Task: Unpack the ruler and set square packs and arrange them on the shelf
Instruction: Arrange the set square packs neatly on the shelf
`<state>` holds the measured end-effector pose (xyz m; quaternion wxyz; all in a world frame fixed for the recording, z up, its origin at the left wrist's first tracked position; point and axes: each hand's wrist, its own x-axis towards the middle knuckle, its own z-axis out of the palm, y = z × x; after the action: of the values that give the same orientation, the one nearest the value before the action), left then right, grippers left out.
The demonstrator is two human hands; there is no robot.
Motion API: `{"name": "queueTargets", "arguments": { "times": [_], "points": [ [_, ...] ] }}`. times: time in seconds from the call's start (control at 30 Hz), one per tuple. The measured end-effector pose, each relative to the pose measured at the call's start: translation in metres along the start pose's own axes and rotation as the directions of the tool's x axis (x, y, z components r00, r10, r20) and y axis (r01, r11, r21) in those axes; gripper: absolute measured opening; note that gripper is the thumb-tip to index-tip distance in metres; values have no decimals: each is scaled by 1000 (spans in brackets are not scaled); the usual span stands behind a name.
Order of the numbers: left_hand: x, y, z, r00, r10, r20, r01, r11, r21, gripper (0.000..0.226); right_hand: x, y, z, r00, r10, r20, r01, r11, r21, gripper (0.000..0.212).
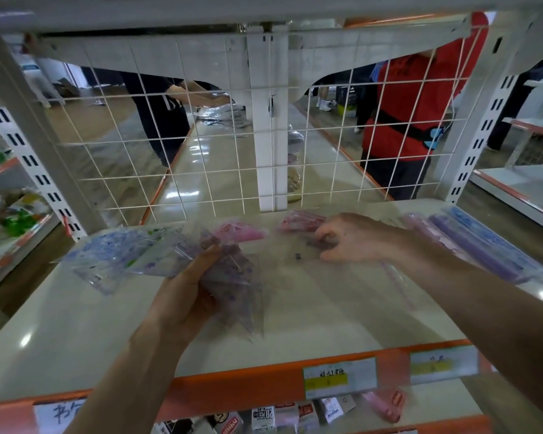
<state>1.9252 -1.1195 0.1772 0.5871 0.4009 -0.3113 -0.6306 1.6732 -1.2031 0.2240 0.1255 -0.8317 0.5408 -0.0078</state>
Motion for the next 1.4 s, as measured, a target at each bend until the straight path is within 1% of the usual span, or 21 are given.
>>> {"name": "queueTargets", "arguments": {
  "times": [0.13, 0.2, 0.23, 0.3, 0.37, 0.4, 0.47, 0.53, 0.57, 0.63, 0.7, 0.8, 0.87, 0.93, 1.07, 1.1, 1.13, 1.23, 1.27, 1.33, 1.4],
  "points": [
    [-1, 1, 0, 1000, -15, -2, 15, 1000, -20, 23, 4, 3, 3, 1000, -4, 19, 5, 999, -31, 26],
    [-1, 1, 0, 1000, -25, -6, 25, 999, -44, 31, 1, -5, 0, 999, -47, -1, 47, 995, -90, 29],
    [-1, 1, 0, 999, -27, -17, 26, 997, -66, 37, -1, -13, -1, 996, -83, -33, 81, 995, -60, 33],
    [-2, 3, 2, 998, -27, -50, 22, 995, -100, 38, -9, -38, -2, 986, -113, -122, 135, 973, 188, 43],
    [-4, 7, 5, 998, -5, -68, -2, 995, -97, 38, -15, -69, 1, 972, -156, -178, 222, 857, 464, 44],
    [-4, 8, 4, 997, 25, -68, -31, 995, -93, 39, -16, -84, 6, 966, -196, -170, 257, 810, 527, 43],
    [-4, 9, 1, 996, 64, -70, -68, 996, -56, 34, -8, -106, 20, 959, -217, -181, 282, 779, 560, 44],
    [-7, 14, -3, 995, 84, -48, -85, 996, -30, 30, 5, -123, 31, 957, -143, -252, 268, 767, 583, 42],
    [-9, 17, -6, 996, 88, -32, -89, 996, -21, 29, 12, -128, 36, 957, -114, -266, 261, 734, 626, 37],
    [-12, 23, -17, 998, 53, -38, -53, 999, -11, 25, 20, -139, 43, 958, -130, -256, 281, 604, 746, 23],
    [-18, 27, -26, 999, -14, -46, 13, 1000, -27, 30, 25, -145, 51, 949, -146, -279, 314, 493, 811, 14],
    [-22, 29, -32, 997, -59, -41, 55, 994, -89, 28, 27, -147, 62, 929, -109, -354, 369, 372, 852, 8],
    [-22, 28, -32, 996, -85, -14, 84, 991, -104, 24, 26, -148, 66, 907, -83, -413, 416, 328, 848, 15],
    [-19, 28, -32, 991, -134, 9, 134, 986, -96, 21, 26, -147, 68, 877, -67, -476, 469, 336, 817, 16],
    [-17, 27, -34, 983, -179, 37, 181, 978, -100, 28, 26, -147, 70, 823, -51, -565, 538, 388, 748, 10],
    [-16, 26, -33, 983, -179, 34, 181, 979, -94, 29, 26, -147, 69, 827, -35, -561, 529, 384, 757, 9],
    [-16, 26, -32, 985, -172, 20, 174, 981, -86, 31, 25, -146, 67, 852, -3, -524, 490, 359, 795, 7],
    [-13, 26, -34, 993, -101, -61, 92, 988, -127, 40, 22, -142, 61, 960, 81, -269, 244, 236, 941, 19],
    [-12, 27, -36, 992, -76, -97, 59, 985, -163, 41, 21, -140, 60, 977, 69, -203, 183, 230, 956, 21],
    [-11, 29, -38, 990, -34, -134, 2, 971, -238, 30, 16, -140, 58, 995, -4, -103, 101, 239, 966, 17],
    [-12, 31, -39, 992, -21, -121, -15, 958, -286, 19, 12, -143, 59, 996, -52, -78, 90, 271, 958, 18]
  ]
}}
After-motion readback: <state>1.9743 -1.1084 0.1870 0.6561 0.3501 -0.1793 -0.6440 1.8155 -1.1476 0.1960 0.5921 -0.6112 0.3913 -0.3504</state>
